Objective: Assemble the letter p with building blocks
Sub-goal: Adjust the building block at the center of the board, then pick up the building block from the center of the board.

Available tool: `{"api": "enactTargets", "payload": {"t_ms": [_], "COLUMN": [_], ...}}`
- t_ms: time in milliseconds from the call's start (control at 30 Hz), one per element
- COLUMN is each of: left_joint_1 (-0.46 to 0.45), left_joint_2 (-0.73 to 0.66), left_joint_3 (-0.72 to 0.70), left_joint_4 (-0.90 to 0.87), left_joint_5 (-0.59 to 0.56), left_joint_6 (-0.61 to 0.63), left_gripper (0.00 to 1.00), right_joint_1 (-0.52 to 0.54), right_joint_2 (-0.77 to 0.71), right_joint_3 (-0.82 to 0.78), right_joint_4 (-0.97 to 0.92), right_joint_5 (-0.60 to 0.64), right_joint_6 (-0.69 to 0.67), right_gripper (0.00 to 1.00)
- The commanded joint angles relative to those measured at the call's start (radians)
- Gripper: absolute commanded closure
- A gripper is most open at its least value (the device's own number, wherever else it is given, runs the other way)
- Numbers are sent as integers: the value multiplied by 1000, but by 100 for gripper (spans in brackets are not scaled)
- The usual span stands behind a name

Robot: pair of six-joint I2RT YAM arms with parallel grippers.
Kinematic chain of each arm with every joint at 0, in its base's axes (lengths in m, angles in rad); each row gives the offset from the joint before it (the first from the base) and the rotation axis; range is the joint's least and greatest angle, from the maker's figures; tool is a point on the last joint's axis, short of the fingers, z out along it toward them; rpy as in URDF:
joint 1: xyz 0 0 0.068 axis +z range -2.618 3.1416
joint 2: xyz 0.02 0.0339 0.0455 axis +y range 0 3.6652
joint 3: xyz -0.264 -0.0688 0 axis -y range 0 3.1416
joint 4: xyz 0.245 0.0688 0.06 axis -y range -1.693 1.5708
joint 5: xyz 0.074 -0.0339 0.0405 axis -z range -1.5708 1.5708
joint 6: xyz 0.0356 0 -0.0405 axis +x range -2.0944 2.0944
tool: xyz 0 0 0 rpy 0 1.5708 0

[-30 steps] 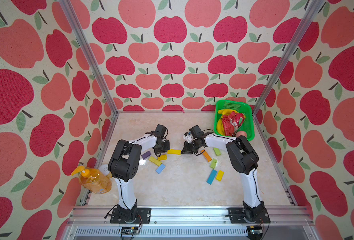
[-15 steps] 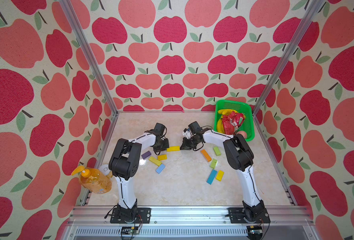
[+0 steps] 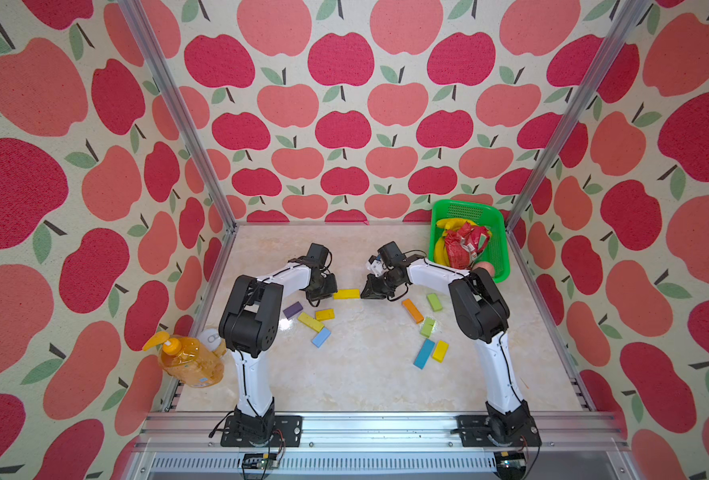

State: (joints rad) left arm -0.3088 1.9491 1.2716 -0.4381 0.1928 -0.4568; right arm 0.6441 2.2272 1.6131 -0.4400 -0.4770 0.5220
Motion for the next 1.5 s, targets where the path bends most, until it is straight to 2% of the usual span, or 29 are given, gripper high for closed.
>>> {"api": "enactTargets", "payload": {"t_ms": [0, 33, 100, 167, 233, 367, 500, 567, 733, 933, 1067, 1300, 1467], "left_joint_1": [22, 25, 29, 30, 34, 67, 117, 149, 250, 323, 366, 397, 408], "left_joint_2": [-87, -104, -139, -180, -233, -346, -474, -527, -630, -671, -695, -735, -743], "left_joint_3": [-42, -57, -88, -129, -174, -243, -294, -313, -369, -398, -432, -470, -476], "left_joint_4": [-35, -32, -34, -29, -21, -24, -52, -66, -59, -54, -45, -43, -41], "left_joint_5": [-55, -52, -66, -84, -94, -90, -77, -60, 56, 135, 164, 172, 181], "left_joint_6": [-17, -19, -27, -33, -37, -52, -64, -71, -102, -111, -109, -111, -111], "left_gripper": [69, 55, 35, 23, 19, 18, 15, 7, 4, 4, 4, 4, 4], "right_joint_1": [18, 24, 43, 70, 102, 134, 146, 147, 147, 181, 229, 275, 287], "right_joint_2": [-97, -116, -145, -149, -123, -35, 53, 92, 198, 201, 209, 257, 307], "right_joint_3": [-54, -62, -62, -29, 39, 203, 380, 443, 610, 611, 614, 656, 733], "right_joint_4": [-50, -59, -83, -136, -218, -371, -526, -569, -659, -555, -524, -496, -507], "right_joint_5": [60, 60, 71, 85, 106, 105, 125, 144, 130, 128, 189, 257, 259], "right_joint_6": [-39, -53, -96, -159, -237, -390, -577, -651, -819, -884, -977, -1041, -1044], "right_gripper": [72, 67, 60, 49, 40, 26, 17, 17, 19, 23, 25, 28, 31]}}
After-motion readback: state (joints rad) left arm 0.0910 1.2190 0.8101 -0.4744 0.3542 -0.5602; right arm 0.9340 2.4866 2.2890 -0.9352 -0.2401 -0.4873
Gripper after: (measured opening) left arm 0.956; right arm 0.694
